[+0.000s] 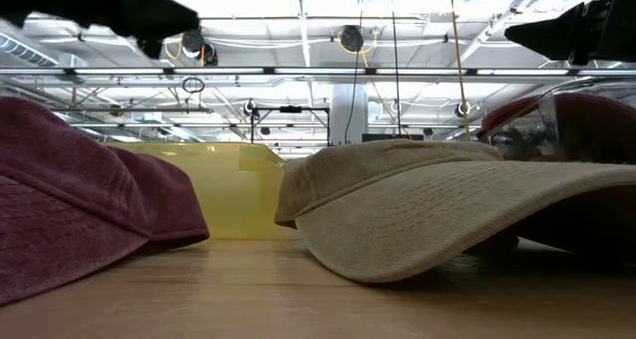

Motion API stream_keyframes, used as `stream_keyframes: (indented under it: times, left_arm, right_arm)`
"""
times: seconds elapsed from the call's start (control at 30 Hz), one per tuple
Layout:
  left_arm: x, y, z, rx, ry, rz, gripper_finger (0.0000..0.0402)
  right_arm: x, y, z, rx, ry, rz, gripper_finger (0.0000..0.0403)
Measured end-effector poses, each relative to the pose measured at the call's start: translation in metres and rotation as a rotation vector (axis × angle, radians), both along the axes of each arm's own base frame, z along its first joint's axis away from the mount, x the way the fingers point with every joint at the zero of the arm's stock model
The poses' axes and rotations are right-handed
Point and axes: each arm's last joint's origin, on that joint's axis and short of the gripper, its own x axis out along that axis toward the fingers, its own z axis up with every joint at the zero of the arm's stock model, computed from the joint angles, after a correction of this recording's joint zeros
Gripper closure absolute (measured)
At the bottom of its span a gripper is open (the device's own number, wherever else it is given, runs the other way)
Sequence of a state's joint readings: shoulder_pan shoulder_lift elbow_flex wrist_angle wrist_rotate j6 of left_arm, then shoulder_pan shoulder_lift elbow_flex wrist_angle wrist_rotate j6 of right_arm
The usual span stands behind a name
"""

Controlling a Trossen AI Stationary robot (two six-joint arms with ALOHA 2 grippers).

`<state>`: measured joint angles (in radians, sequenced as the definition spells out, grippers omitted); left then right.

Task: Pick & Place hat
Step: Put the red cap into the transparent bin

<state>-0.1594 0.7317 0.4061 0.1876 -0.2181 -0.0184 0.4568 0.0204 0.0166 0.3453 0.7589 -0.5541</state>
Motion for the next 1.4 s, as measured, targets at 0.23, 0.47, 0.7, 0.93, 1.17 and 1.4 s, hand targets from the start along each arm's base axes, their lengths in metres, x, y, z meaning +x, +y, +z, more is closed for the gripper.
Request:
stream_keyframes:
  times: [0.23, 0.47, 0.7, 0.93, 1.17, 1.4]
  left_arm:
    - [0.048, -0.032, 0.011, -0.032, 0.337, -0.059, 0.036]
    - [0.079, -0.075, -0.003, 0.069, 0.519, 0.015, 0.036]
    - [0.09, -0.105, -0.024, -0.015, 0.699, 0.068, 0.0342]
    - [0.095, -0.125, -0.03, -0.154, 0.794, -0.008, 0.0241]
    - [0.094, -0.141, -0.037, -0.263, 0.883, -0.108, 0.017]
    - [0.086, -0.156, -0.038, -0.343, 0.907, -0.134, 0.016]
  right_arm:
    - [-0.002, -0.001, 0.005, -0.007, -0.039, -0.008, 0.0403]
    - [-0.002, -0.001, 0.007, 0.009, -0.065, -0.004, 0.0403]
    - [-0.003, -0.001, 0.008, 0.019, -0.076, -0.002, 0.0403]
    - [-0.002, -0.001, 0.007, 0.056, -0.087, 0.009, 0.0403]
    - [-0.002, -0.001, 0.007, 0.082, -0.094, 0.017, 0.0403]
    - [-0.002, -0.001, 0.006, 0.09, -0.082, 0.021, 0.0403]
